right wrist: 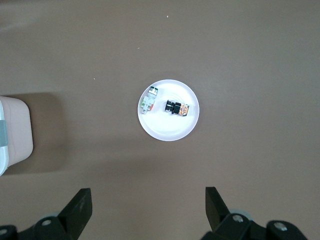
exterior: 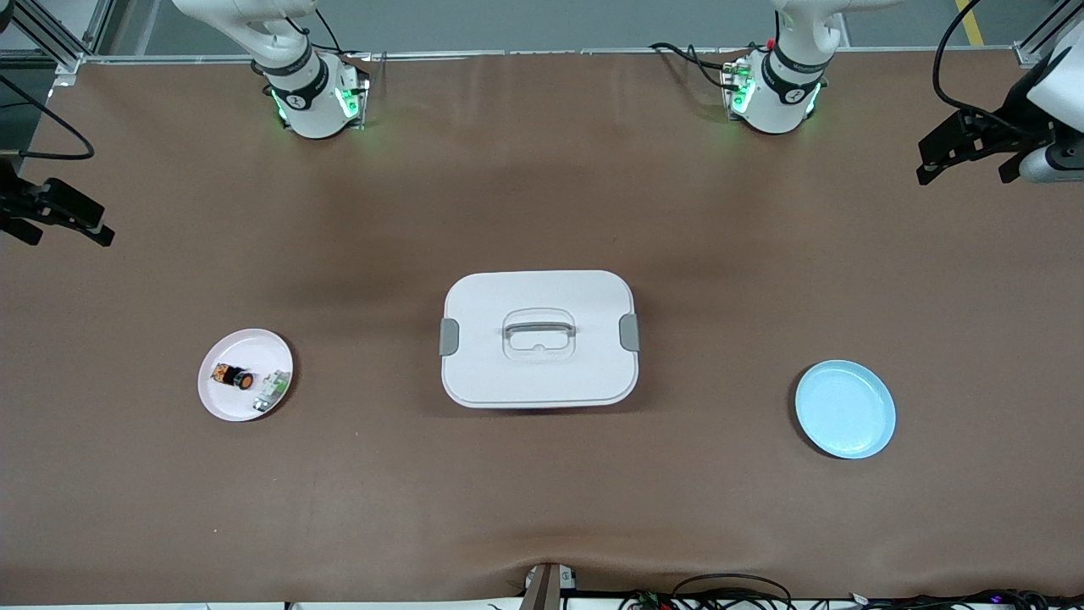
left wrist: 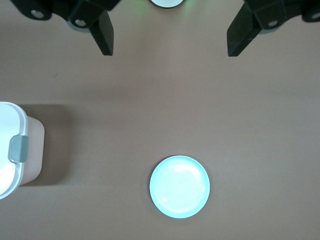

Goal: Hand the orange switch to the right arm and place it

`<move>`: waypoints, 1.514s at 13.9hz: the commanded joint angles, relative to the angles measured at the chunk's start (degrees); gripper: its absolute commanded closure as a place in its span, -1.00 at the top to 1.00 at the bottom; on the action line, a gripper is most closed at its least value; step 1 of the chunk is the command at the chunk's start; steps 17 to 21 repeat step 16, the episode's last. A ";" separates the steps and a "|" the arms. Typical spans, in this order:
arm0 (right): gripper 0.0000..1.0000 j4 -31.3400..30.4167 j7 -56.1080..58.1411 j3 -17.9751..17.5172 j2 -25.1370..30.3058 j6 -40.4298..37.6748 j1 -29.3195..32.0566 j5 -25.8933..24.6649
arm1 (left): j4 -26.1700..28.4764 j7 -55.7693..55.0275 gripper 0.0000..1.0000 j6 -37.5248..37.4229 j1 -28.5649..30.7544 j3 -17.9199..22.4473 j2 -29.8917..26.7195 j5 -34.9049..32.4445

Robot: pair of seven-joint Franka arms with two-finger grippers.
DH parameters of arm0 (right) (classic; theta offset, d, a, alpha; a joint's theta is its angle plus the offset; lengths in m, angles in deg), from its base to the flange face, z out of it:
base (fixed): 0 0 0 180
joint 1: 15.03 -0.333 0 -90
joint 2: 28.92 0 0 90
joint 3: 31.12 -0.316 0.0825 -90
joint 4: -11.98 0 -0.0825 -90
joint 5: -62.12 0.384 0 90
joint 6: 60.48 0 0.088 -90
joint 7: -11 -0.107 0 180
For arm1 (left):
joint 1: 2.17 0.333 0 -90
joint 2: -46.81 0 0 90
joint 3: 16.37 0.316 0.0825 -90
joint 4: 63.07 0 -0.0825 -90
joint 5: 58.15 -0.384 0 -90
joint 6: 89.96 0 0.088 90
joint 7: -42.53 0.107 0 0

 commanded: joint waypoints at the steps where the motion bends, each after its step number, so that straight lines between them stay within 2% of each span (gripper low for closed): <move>1: 1.00 8.61 -0.29 -0.38 -5.47 -4.48 0.70 -0.81 | -1.34 1.12 1.00 -2.33 0.30 0.08 -0.11 0.48; 3: 1.00 10.57 0.14 -0.38 -6.54 -5.64 0.70 -1.42 | -1.43 1.21 1.00 -2.94 0.30 0.08 -0.11 0.30; 21: 1.00 10.22 0.94 -0.38 -7.24 -7.92 0.79 -1.78 | -1.43 1.39 1.00 -4.17 0.30 0.17 -0.19 0.22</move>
